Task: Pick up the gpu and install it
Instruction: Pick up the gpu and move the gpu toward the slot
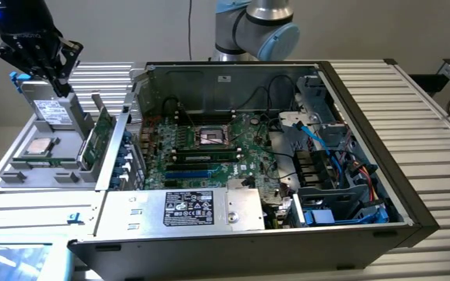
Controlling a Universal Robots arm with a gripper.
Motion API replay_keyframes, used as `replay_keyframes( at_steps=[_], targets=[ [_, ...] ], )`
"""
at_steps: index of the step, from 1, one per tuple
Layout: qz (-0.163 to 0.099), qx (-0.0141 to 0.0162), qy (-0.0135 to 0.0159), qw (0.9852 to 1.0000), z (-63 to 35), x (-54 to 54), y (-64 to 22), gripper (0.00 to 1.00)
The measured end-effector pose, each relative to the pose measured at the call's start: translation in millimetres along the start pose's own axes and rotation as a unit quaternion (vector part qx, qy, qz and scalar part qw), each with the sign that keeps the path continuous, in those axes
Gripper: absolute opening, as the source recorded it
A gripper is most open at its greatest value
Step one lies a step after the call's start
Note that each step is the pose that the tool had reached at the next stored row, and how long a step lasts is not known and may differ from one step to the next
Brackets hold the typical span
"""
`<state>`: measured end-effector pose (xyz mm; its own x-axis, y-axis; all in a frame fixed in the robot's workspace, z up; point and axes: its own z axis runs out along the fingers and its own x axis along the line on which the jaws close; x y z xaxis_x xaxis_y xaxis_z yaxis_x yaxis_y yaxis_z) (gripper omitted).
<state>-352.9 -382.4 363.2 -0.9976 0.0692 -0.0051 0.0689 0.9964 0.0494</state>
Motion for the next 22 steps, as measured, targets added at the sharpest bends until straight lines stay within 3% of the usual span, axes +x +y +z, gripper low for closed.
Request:
replay_keyframes(
  at_steps=[1, 4, 5, 7, 9, 10, 15, 22],
  targets=[
    [0.000, 0.0000, 0.0000, 1.0000, 0.0, 0.0, 0.0, 0.13],
    [0.000, 0.0000, 0.0000, 1.0000, 0.0, 0.0, 0.0, 0.32],
    [0.000, 0.0000, 0.0000, 1.0000, 0.0, 0.0, 0.0, 0.32],
    [0.000, 0.0000, -0.0003, 1.0000, 0.4, 0.0, 0.0, 0.43],
    [0.000, -0.0001, -0.0014, 1.0000, 3.5, 1.4, -0.2, 0.43],
    [0.000, -0.0001, -0.0015, 1.0000, 5.2, 2.8, -0.4, 0.49],
    [0.000, -0.0001, -0.0017, 1.0000, 14.4, 9.6, -1.4, 0.49],
    [0.000, -0.0001, -0.0016, 1.0000, 27.1, 8.9, -1.9, 0.49]
  ],
)
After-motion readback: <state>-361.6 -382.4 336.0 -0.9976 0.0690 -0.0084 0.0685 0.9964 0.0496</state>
